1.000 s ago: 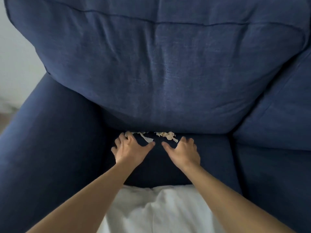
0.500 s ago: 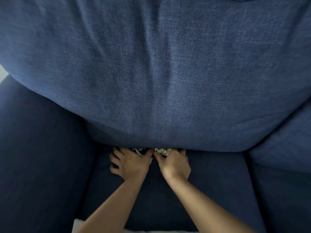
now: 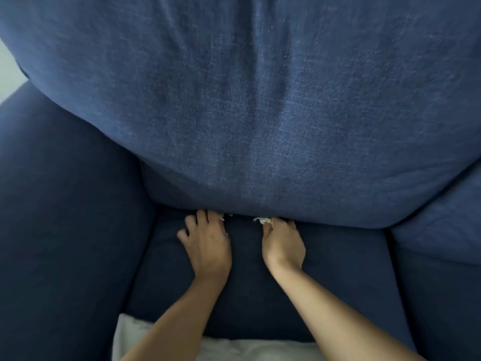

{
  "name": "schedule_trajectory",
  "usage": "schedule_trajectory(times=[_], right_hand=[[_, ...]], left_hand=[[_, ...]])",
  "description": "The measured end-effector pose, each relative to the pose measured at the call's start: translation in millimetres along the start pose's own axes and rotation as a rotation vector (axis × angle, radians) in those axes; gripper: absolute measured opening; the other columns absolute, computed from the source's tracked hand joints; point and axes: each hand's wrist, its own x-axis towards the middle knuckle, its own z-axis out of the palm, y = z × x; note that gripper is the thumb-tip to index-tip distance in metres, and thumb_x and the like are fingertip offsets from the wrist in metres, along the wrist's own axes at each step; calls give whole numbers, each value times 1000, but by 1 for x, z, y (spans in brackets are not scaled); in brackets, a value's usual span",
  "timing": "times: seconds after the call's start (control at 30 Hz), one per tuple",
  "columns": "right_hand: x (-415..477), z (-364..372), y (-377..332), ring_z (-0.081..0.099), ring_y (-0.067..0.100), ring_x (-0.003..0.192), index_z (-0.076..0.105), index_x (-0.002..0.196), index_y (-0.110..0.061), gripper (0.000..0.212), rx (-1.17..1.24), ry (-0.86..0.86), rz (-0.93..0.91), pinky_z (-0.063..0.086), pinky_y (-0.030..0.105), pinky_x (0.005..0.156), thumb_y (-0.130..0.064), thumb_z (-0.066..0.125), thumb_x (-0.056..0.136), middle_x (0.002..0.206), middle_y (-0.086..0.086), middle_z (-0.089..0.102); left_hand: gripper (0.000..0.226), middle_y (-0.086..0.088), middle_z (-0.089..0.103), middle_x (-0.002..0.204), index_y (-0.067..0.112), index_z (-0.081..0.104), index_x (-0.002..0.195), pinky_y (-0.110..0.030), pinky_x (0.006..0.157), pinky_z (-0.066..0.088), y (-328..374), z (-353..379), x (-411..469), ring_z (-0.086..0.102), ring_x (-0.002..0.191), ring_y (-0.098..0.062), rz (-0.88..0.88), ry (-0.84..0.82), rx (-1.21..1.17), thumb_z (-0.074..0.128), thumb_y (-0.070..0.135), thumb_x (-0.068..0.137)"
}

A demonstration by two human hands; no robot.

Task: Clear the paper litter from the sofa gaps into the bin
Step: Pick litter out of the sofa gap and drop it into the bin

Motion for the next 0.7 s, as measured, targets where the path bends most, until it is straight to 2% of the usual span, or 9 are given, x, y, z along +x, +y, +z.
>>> schedule_trajectory(times=[0.1, 0.2, 0.33, 0.47, 0.53, 0.6, 0.63, 0.7], right_hand=[[-7, -18, 3, 62, 26, 93, 64, 97, -15, 28, 20, -72, -52, 48, 36, 74, -27, 39, 103, 114, 7, 62], [-22, -36, 6, 63, 25, 93, 64, 102, -15, 29, 44, -134, -43, 53, 39, 78, -24, 36, 103, 109, 5, 66], [-42, -52, 9, 65, 29, 94, 63, 109, -15, 31, 88, -189, -10, 53, 39, 77, -21, 34, 103, 108, 7, 69], [-69, -57, 8, 69, 22, 88, 58, 130, -31, 44, 275, -239, 16, 51, 31, 65, -11, 33, 100, 114, 4, 66], [-78, -57, 8, 68, 17, 78, 71, 110, -29, 49, 337, -253, 32, 48, 27, 57, -4, 31, 97, 108, 2, 67], [-85, -59, 7, 68, 18, 70, 75, 82, -22, 50, 328, -267, 35, 48, 27, 48, -2, 31, 96, 92, 3, 69], [-88, -59, 6, 68, 21, 68, 72, 75, -21, 48, 317, -261, 34, 49, 29, 47, -3, 32, 95, 82, 5, 69], [-89, -61, 5, 65, 21, 62, 67, 74, -16, 38, 316, -272, 55, 48, 31, 50, -9, 36, 93, 68, 6, 66]], left_hand=[[8, -8, 66, 78, 14, 53, 93, -38, 62, 39, -16, -33, -8, 57, 70, -28, 85, -141, -26, 57, 8, 92], [11, -7, 61, 73, 18, 36, 91, -36, 56, 41, -33, -61, -12, 53, 60, -23, -5, -286, -176, 41, 10, 98], [13, -7, 57, 72, 18, 35, 87, -38, 56, 43, -44, -94, -19, 56, 63, -25, -37, -330, -303, 36, 14, 99], [16, -2, 55, 74, 18, 38, 84, -37, 52, 39, -55, -118, -33, 48, 60, -19, -62, -339, -412, 34, 14, 98], [19, -3, 58, 85, 17, 50, 100, -42, 58, 49, -62, -120, -40, 49, 66, -18, -57, -332, -452, 36, 6, 96], [44, -4, 58, 104, 19, 47, 132, -40, 77, 55, -67, -118, -44, 57, 83, -16, -33, -343, -449, 40, -1, 93], [50, -4, 55, 108, 19, 45, 137, -39, 80, 55, -68, -116, -44, 57, 87, -16, -35, -340, -447, 41, -3, 92], [38, -2, 50, 104, 18, 54, 124, -39, 75, 55, -63, -114, -41, 56, 81, -17, -58, -323, -451, 39, 0, 94]])
